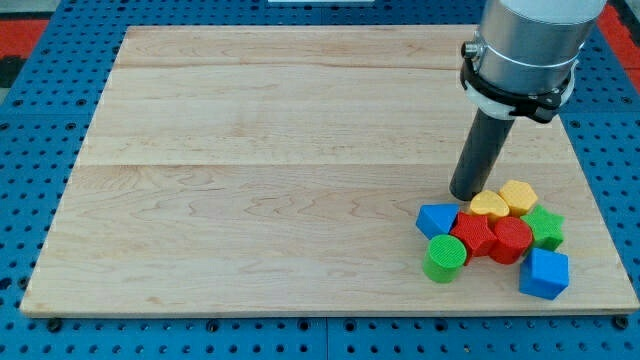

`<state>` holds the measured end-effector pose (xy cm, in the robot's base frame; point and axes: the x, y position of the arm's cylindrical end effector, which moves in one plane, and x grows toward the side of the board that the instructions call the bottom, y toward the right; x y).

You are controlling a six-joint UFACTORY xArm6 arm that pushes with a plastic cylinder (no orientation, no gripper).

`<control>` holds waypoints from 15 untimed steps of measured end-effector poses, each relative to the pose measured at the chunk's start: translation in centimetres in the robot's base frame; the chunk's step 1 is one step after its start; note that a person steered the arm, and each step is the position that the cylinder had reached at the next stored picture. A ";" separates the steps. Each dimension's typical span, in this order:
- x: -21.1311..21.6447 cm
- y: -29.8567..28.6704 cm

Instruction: Slide the blue triangle diagonally top left of the yellow heart

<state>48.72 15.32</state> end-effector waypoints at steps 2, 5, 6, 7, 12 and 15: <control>-0.3 -7.2; 4.8 -7.9; 6.7 -7.9; 6.8 -7.9; 6.8 -4.4; 0.0 -5.1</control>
<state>48.76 10.20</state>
